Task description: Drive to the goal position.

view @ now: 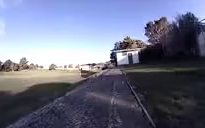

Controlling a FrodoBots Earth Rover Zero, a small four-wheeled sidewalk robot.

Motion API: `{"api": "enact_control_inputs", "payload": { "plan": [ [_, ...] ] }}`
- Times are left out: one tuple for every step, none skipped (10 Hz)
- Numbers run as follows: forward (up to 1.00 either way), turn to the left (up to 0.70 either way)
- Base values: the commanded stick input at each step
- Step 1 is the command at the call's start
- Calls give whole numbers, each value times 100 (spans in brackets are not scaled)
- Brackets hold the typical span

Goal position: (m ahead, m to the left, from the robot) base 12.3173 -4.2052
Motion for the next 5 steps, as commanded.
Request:
{"api": "enact_control_inputs", "payload": {
  "plan": [
    [50, 0],
    [50, 0],
    [50, 0],
    [50, 0],
    [50, 0]
  ]
}}
